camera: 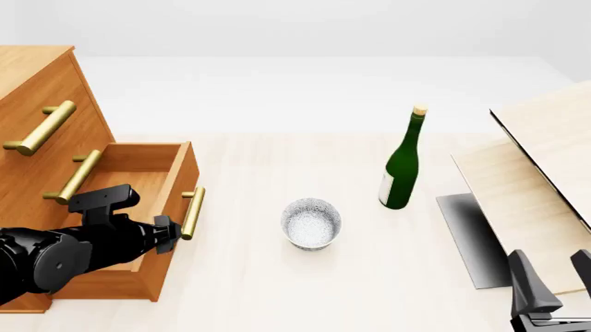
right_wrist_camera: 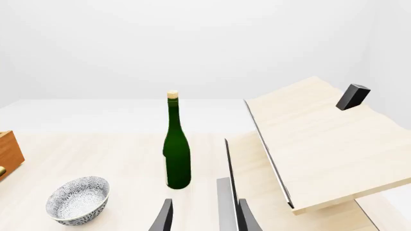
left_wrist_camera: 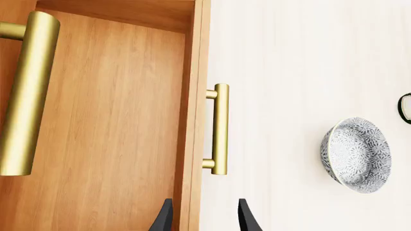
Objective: Put the bowl in the bottom drawer of the cabinet and close it.
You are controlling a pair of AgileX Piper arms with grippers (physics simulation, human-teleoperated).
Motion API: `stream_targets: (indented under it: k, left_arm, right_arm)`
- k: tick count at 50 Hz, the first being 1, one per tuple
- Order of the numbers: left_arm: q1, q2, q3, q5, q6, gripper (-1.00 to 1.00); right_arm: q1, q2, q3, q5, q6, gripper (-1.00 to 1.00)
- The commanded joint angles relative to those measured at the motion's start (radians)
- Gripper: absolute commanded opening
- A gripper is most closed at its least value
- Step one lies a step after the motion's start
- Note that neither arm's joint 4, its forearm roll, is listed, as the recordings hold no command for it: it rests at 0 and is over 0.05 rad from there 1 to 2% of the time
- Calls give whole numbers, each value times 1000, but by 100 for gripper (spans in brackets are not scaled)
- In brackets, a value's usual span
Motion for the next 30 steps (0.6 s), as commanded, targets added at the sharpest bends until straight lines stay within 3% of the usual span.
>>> stream_targets:
  k: [1,30]
  left_arm:
    - [-21,34,7,-24,0,100]
    - [-120,65,-6,-42,-1,100]
  right_arm:
    - [0,0,0,0,0,100]
    - [0,0,0,0,0,100]
